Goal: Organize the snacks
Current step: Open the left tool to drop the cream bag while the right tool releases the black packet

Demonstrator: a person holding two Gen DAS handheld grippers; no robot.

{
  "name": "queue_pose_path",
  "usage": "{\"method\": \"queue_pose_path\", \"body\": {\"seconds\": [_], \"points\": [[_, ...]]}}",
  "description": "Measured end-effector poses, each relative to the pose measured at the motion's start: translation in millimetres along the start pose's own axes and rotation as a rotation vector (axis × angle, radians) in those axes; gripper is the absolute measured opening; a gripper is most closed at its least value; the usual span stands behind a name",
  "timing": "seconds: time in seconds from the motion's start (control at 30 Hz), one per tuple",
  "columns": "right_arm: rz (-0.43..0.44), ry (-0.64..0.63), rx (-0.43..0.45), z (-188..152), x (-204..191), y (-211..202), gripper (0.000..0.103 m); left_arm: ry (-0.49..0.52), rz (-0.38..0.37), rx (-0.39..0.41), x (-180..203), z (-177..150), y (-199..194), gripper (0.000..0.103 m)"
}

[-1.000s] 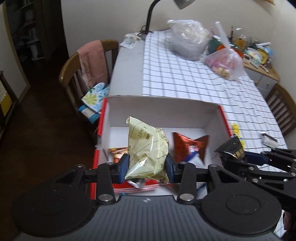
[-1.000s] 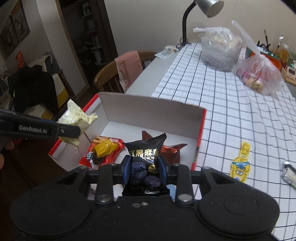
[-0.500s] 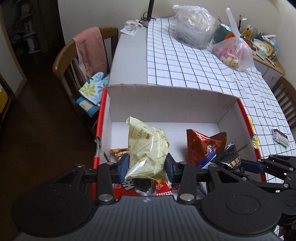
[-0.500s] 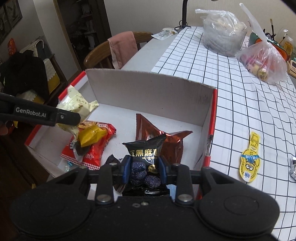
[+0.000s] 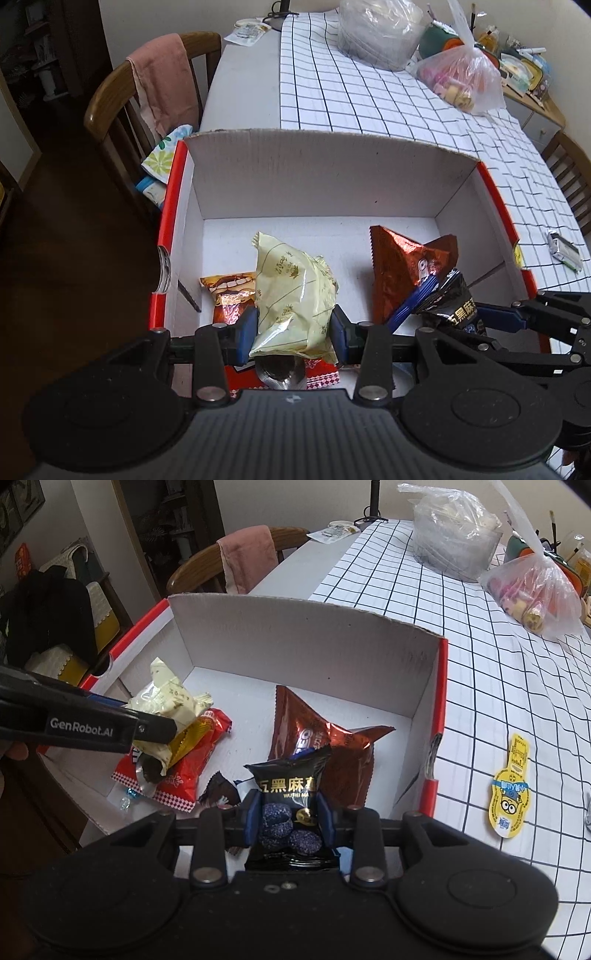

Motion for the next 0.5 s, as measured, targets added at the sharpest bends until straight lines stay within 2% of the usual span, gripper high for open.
{"method": "queue_pose_path", "body": {"seconds": [0.27,0.33,0.4,0.5], "points": [[0.007,-0.012,0.001,0,-2,0,0.038,-0.008,0.011,-0.004,-2,-1,0,0.042],[0.012,-0.012,0.005,0,-2,-3,0.041,-0.016,0.008,-0.007,-2,-2,-1,0.045],[0.016,-0.012,0.014,0,-3,-6,0.049,-0.020,0.008,0.001,-3,-1,-3,0.056],[0.022,-0.010,0.026,0,-3,-12,0.054,-0.022,0.006,0.015,-3,-2,-9,0.062]]}}
Point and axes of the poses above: each gripper's, at about its wrist camera, not at the fingertips, and y roughly the way its jaws point, x to its right, z to its top, the point moved 4 cm from there along y, roughly the way its jaws point, and after that the axes turned 3 degrees about y, right-handed, at the moved point
